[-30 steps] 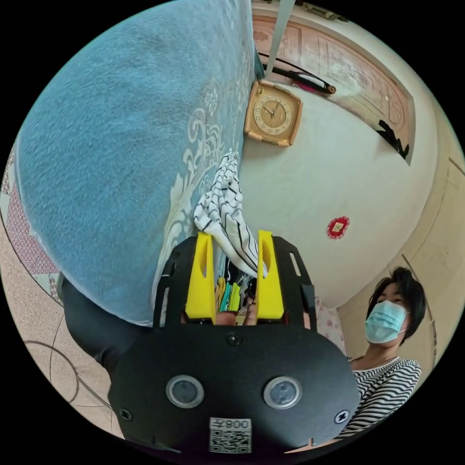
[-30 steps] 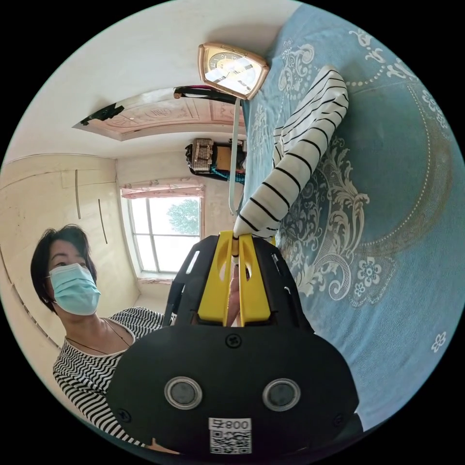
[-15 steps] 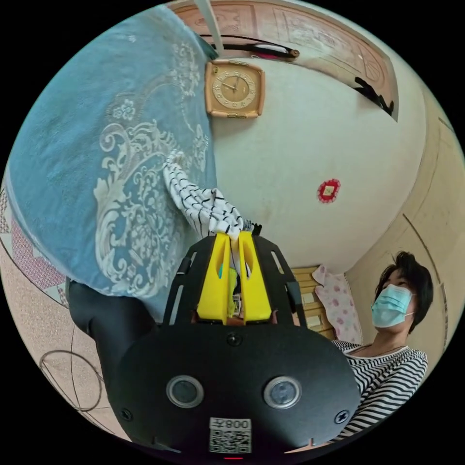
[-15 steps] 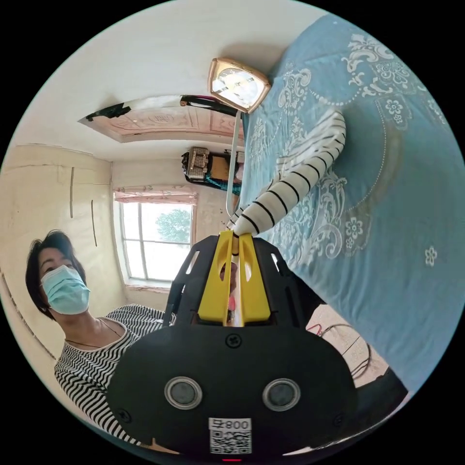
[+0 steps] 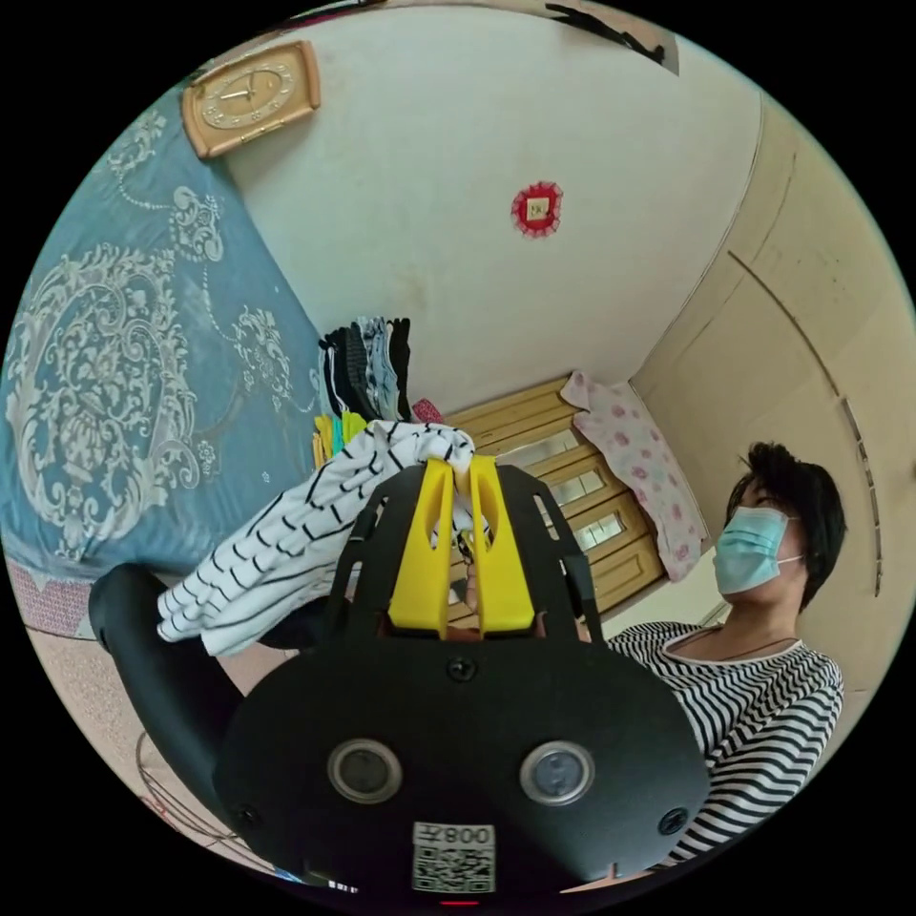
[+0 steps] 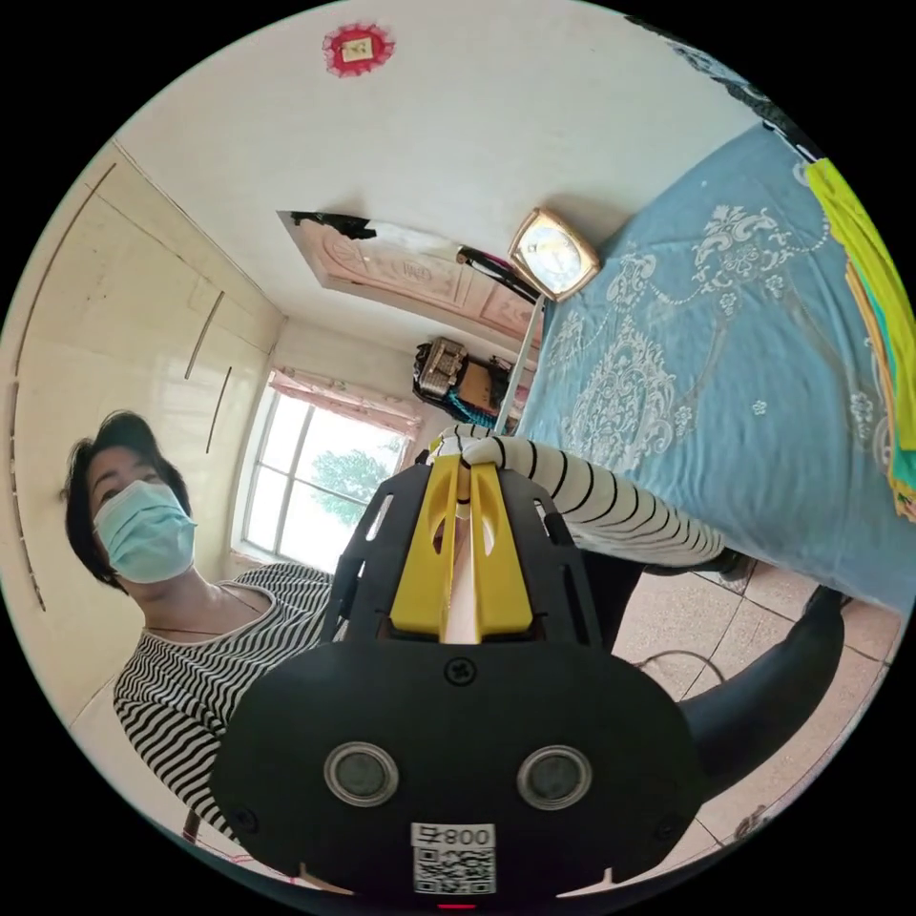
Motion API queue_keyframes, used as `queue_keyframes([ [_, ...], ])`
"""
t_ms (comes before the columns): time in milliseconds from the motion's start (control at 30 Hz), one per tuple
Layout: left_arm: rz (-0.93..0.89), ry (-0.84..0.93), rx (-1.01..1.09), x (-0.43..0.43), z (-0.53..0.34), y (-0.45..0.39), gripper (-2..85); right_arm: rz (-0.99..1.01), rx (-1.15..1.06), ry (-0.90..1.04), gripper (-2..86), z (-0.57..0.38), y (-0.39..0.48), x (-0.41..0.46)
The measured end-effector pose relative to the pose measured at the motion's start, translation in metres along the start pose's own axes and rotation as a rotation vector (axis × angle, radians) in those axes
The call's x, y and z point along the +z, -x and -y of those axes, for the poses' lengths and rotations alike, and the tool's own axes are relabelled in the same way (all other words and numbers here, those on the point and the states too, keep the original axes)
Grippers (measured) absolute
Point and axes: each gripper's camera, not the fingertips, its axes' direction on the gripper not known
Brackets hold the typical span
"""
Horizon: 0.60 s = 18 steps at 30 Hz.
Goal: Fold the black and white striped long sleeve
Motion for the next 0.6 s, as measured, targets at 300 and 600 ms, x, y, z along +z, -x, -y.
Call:
queue_keyframes([
  [300, -0.054, 0.117, 0.146, 0.202, 0.032, 0.008, 3.4, -0.093, -0.137, -0.162, 1.3, 0.057, 0.038, -0.186],
  [600, -0.068, 0.258, 0.411, 0.449, 0.043, 0.015, 3.5, -0.335, -0.255, -0.299, 1.4, 0.100, 0.081, -0.408],
])
